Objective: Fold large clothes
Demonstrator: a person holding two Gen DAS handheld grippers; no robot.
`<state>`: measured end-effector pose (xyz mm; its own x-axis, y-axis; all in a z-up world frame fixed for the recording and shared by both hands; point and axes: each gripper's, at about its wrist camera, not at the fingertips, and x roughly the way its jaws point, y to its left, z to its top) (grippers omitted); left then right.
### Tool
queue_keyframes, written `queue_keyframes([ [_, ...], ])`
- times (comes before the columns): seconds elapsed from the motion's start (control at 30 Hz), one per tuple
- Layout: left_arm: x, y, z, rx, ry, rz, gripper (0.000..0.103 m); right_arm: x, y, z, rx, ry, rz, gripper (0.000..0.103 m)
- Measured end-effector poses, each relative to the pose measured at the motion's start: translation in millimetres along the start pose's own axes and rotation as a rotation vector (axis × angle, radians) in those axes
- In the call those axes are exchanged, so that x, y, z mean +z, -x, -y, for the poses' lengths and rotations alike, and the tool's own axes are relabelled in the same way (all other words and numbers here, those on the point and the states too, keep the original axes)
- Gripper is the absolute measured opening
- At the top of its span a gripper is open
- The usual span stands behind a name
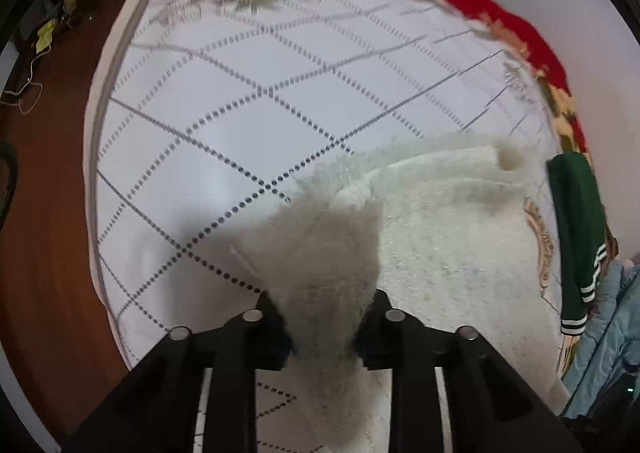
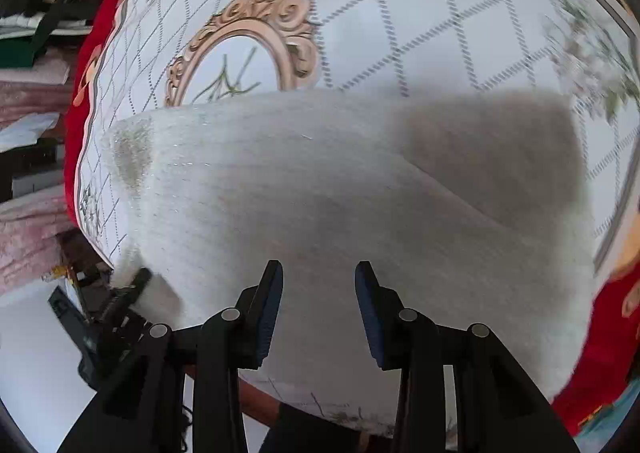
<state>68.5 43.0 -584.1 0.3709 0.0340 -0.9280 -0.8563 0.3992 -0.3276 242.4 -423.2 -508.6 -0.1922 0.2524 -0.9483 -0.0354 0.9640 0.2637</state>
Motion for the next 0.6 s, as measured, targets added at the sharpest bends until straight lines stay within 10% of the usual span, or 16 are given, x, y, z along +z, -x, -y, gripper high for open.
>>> queue_keyframes([
  [0.3,-10,9,-17,-0.017,-0.005,-0.027,0.031,12,-86,-15,-0.179,0.048,-0.136,0.028],
  [0.43,-19,-29,-19,-0.096,0.030,-0.132,0.057,10,-65,4,-0.043,-0.002,-0.152,0.029],
  [0.6,-27,-32,-3,-0.045,0.007,-0.019,0.063,-27,10,41,0.048,-0.049,-0.029,0.039],
])
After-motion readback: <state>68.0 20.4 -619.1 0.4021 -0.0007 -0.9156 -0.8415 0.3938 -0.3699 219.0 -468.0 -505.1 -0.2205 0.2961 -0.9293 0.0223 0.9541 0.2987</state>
